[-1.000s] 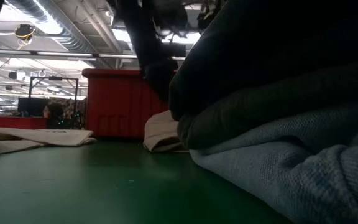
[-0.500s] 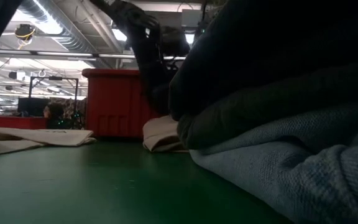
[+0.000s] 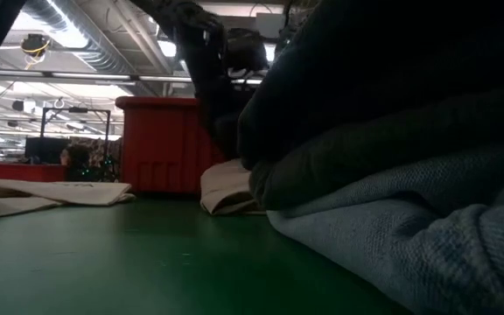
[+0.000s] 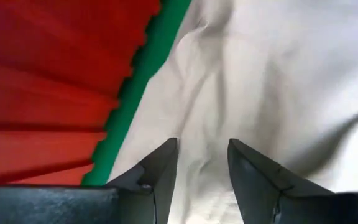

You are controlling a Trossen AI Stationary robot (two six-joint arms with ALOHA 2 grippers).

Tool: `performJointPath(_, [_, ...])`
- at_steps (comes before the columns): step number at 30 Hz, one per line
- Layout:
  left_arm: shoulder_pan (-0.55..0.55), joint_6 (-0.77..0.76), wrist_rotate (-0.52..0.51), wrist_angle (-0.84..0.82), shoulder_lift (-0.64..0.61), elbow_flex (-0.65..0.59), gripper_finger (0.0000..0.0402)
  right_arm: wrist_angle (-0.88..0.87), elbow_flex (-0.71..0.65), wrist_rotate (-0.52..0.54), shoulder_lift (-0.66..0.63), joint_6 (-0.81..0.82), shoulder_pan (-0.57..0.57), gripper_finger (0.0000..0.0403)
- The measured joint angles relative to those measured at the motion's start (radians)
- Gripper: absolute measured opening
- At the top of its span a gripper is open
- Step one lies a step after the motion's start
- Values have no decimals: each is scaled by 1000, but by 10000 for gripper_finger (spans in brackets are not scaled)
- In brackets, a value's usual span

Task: Fold Laundry from Bin
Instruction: Stack the brown shorts on top of the dark blue jeans

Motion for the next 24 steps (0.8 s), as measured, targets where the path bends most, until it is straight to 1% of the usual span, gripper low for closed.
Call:
performJointPath(5, [-19, -10, 76, -22, -67, 0, 137, -99, 23, -45, -76, -8, -1, 209])
performJointPath(9, [-35, -72, 138, -83, -117, 0, 137, -198, 23, -94, -150, -25, -1, 209])
performJointPath(12, [-44, -128, 189, -140, -142, 0, 137, -293, 22, -110, -196, -25, -2, 209])
performJointPath(18, [-57, -177, 309, -277, -148, 0, 137, -457, 21, -131, -219, -58, -3, 209])
performJointPath(21, [-61, -179, 336, -339, -152, 0, 137, -531, 21, -194, -219, -95, -3, 209])
performJointPath(24, [-68, -169, 331, -356, -167, 0, 137, -537, 2, -301, -249, -156, -8, 209])
